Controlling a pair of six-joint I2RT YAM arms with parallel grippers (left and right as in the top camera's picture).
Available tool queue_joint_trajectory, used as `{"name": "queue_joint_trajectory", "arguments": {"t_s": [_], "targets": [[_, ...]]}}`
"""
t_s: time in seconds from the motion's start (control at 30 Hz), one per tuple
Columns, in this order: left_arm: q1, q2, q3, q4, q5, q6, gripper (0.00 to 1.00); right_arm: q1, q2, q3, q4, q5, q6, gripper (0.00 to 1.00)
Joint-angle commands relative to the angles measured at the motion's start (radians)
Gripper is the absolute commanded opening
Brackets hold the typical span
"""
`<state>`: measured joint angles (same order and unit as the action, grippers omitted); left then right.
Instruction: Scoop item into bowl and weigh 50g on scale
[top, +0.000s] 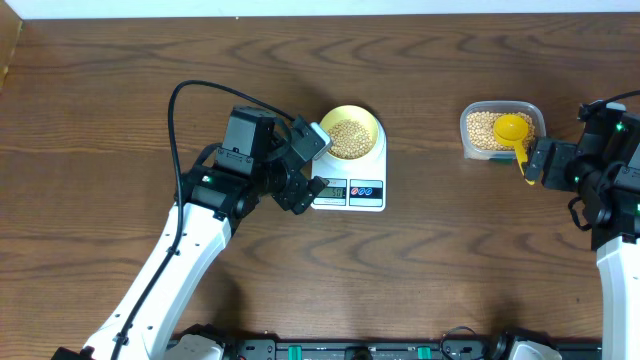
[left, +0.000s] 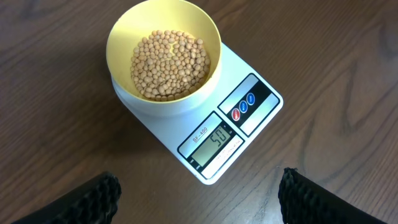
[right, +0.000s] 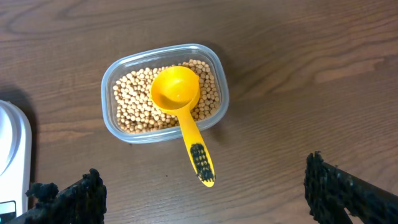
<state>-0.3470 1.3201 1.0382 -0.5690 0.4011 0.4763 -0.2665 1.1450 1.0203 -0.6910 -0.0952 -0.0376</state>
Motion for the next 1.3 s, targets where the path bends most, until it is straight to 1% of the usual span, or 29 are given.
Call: {"name": "queue_joint_trajectory", "arguments": {"t_s": [0.0, 0.53, 0.77, 0.97, 1.27], "targets": [[0.005, -0.007, -0.007, 0.001, -0.001, 0.013, 0.84, -0.001, 0.000, 0.012, -0.002, 0.011, -0.012, 0.99], [0.005, -0.008, -0.007, 0.001, -0.001, 0.013, 0.84, -0.001, 0.000, 0.012, -0.002, 0.011, -0.012, 0.99], [0.005, -0.007, -0.007, -0.050, 0.000, 0.004, 0.84, -0.001, 0.000, 0.012, -0.002, 0.011, -0.012, 0.99], [0.005, -0.007, -0.011, -0.063, 0.000, -0.007, 0.84, -0.001, 0.000, 0.012, -0.002, 0.011, -0.012, 0.99], [0.005, -0.008, -0.109, -0.041, 0.000, -0.055, 0.84, -0.001, 0.000, 0.012, -0.002, 0.011, -0.012, 0.99]]}}
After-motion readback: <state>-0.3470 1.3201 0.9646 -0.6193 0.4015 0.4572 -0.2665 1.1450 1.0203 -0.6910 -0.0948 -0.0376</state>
